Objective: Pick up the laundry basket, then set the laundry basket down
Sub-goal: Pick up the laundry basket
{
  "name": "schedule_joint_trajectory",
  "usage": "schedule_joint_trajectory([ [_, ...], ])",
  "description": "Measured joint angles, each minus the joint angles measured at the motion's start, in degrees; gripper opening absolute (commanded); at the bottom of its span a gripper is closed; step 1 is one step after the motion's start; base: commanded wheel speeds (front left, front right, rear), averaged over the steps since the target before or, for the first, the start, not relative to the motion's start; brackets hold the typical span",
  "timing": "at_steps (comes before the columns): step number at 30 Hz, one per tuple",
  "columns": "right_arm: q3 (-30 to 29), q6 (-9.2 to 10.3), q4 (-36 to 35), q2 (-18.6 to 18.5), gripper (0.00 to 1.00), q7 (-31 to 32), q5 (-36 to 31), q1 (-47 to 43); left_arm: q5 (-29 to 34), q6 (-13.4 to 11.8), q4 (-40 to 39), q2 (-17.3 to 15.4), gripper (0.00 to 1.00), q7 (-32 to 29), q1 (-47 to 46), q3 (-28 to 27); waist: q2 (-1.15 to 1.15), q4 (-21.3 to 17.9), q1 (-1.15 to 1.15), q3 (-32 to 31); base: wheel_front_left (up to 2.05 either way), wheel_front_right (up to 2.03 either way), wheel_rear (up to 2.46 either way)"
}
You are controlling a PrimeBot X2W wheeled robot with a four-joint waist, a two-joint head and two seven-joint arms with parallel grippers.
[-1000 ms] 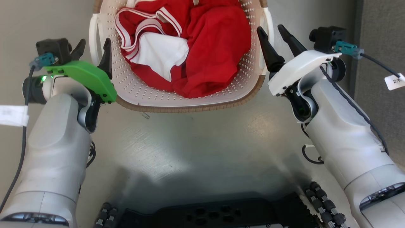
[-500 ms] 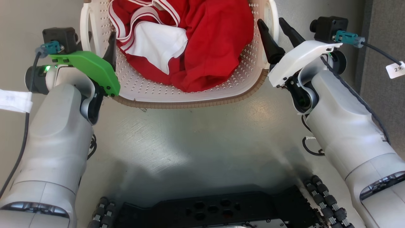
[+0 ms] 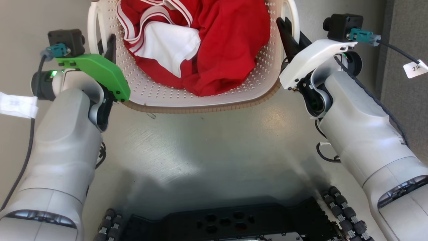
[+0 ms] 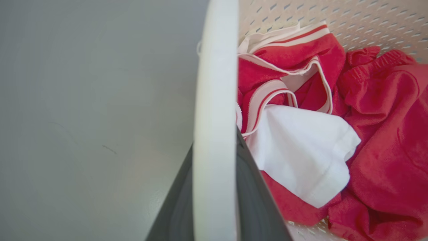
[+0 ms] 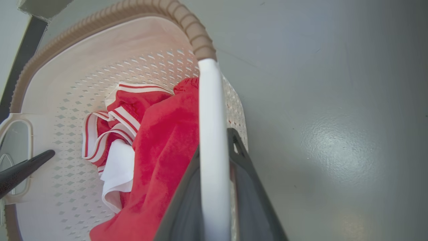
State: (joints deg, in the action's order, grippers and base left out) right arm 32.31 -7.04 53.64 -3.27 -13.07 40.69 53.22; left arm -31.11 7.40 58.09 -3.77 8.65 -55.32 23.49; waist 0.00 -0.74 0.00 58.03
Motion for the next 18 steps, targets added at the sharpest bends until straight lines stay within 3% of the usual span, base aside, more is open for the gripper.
schedule_joint_trajectory([
  [18, 3.2, 0.05, 5.2, 0.0, 0.00, -0.4, 4.3, -1.7, -4.3, 0.0, 3.4, 1.5, 0.00, 1.5, 2.5, 3.8, 0.00, -0.2, 0.00, -8.0, 0.00, 0.00, 0.00],
])
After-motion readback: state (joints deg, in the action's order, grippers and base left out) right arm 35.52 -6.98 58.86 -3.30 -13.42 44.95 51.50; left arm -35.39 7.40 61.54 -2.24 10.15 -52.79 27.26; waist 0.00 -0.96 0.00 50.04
